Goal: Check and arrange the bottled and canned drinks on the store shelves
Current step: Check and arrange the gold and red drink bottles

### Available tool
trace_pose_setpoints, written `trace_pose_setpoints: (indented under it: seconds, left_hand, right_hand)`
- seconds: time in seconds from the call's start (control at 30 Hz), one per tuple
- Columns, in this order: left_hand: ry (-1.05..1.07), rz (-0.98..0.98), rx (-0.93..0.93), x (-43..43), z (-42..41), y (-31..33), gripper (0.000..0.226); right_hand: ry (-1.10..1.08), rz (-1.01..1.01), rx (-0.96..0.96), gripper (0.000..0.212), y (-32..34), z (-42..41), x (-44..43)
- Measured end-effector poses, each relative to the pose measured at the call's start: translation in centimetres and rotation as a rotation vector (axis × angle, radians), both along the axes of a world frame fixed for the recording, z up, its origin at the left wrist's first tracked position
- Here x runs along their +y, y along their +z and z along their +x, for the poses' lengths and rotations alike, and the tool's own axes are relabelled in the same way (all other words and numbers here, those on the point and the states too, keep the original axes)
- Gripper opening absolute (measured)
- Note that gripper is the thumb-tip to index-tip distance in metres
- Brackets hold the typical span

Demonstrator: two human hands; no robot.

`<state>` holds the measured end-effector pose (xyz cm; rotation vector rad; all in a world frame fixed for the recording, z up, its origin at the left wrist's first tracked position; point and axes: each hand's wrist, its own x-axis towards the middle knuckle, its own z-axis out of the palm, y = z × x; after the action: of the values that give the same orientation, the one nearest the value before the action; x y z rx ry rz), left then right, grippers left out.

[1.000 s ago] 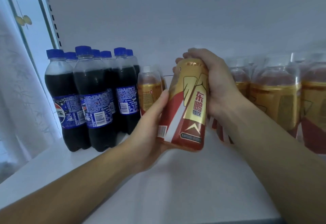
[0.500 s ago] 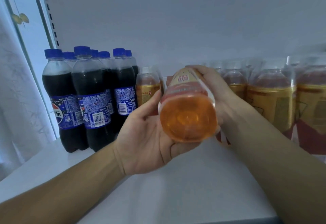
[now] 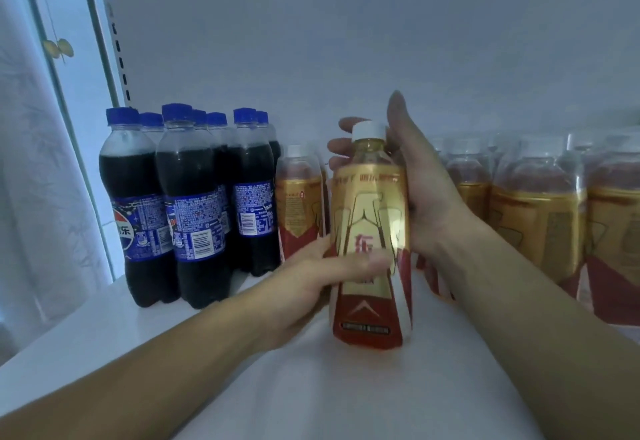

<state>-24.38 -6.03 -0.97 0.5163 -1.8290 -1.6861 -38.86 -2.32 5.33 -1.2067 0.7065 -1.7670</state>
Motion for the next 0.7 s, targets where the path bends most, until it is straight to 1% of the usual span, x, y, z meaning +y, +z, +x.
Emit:
trace_pose_setpoints:
  seconds: [0.03, 0.07, 0.13, 0.2, 0.33, 0.4, 0.47, 0.53, 0.6, 0.7]
  left_hand:
    - [0.005, -0.094, -0.019, 0.1, 0.4, -0.3, 0.08]
    - [-0.02, -0.163, -0.053, 0.0, 0.1, 0.1, 0.078]
    - [-0.066, -0.253, -0.077, 0.2, 0.4, 0.4, 0.081]
    - [-0.052, -0.28, -0.068, 0.4, 0.3, 0.5, 0.081]
    - [0.067, -0.333, -0.053, 0.0, 0.2, 0.4, 0.081]
    - [0.135, -0.326, -0.033, -0.5, 0.2, 0.5, 0.081]
    - [0.216, -0.31, -0.018, -1.1, 0.3, 0.7, 0.075]
    - [0.258, -0.312, -0.032, -1.6, 0.8, 0.9, 0.074]
    - [0.313, -0.348, -0.051, -2.1, 1.7, 1.2, 0.077]
    - [0.415, -0.372, -0.016, -2.8, 3.2, 1.3, 0.085]
  right_hand:
    - [-0.006, -0.027, 0.021, 0.054, -0.1, -0.1, 0.1]
    - [0.003, -0.047, 0.013, 0.056, 0.0, 0.0, 0.3]
    - [0.05, -0.069, 0.016, 0.057, 0.0, 0.2, 0.7]
    - [0.019, -0.06, 0.058, 0.056, 0.0, 0.4, 0.6]
    - [-0.147, 0.015, 0.122, 0.051, -0.3, 0.3, -0.1]
    - [-0.226, 0.041, 0.131, 0.045, -0.5, 0.3, -0.4]
    - [-0.309, 0.062, 0.177, 0.039, -0.8, 0.4, -0.8]
    - [-0.361, 0.087, 0.209, 0.033, -1.0, 0.3, -1.2]
    - [-0.419, 0.1, 0.236, 0.025, -1.2, 0.0, -1.6]
    - [-0.519, 0.096, 0.353, 0.013, -1.6, -0.2, -2.0]
